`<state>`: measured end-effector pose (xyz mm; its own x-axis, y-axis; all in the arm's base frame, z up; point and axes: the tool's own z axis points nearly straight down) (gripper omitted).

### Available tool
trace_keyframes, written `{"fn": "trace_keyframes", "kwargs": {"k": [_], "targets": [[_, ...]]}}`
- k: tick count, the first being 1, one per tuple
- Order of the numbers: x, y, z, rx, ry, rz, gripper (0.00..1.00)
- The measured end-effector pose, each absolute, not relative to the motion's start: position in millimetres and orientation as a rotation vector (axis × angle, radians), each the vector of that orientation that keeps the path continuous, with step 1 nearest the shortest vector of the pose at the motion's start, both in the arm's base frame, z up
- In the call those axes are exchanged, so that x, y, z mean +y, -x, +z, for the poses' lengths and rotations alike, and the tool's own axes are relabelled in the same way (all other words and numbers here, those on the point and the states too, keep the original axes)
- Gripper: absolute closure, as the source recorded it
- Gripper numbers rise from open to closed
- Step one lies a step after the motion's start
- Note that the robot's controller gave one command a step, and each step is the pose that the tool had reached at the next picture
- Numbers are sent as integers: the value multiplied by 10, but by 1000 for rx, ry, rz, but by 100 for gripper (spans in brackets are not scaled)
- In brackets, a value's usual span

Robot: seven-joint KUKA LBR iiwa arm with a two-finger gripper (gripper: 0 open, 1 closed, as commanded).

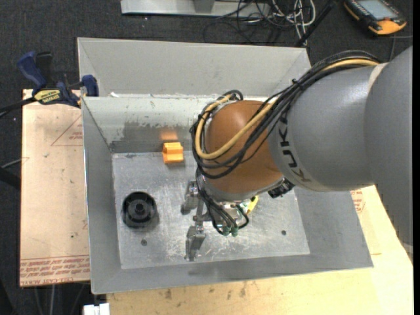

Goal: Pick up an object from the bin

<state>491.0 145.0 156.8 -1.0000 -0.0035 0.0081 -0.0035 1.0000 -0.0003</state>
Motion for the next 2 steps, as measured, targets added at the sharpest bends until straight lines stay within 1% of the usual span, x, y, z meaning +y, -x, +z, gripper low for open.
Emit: {"fn": "trace_keyframes", "kwargs": {"k": [1,2], "targets": [[1444,-4931,1607,-3141,0,-2,0],[1223,-5189,1682,-3122,-328,-5,0]]}}
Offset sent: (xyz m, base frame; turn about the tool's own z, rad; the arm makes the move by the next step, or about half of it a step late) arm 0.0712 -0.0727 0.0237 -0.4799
